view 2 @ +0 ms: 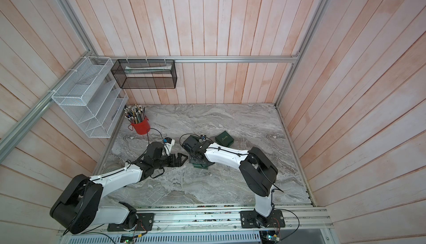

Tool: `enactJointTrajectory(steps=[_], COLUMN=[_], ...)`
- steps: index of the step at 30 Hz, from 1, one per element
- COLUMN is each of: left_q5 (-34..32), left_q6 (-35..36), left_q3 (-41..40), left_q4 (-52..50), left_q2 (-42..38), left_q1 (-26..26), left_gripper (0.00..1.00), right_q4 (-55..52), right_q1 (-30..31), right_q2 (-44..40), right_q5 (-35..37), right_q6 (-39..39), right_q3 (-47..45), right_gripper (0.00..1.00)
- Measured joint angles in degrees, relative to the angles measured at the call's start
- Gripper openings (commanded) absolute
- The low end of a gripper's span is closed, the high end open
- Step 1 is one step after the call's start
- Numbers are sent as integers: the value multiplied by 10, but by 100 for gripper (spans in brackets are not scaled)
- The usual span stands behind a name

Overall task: Take the rings out of the lift-off lid box
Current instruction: Close the lid on the jewelry box.

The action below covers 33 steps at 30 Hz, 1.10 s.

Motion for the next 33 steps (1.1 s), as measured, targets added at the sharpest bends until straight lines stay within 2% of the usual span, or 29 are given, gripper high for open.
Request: enactJointTrajectory(steps=[33], left_q5=[2], left_q6=[-1], left_q3=[-12], left_q4=[9], left_q2=[-11], left_q1=[0], left_gripper=[98], right_q4=[-3], right_q1=[-1], right_q2=[-6], right_q5=[11], right_q6=[49], right_q3=[-1], right_gripper=[78])
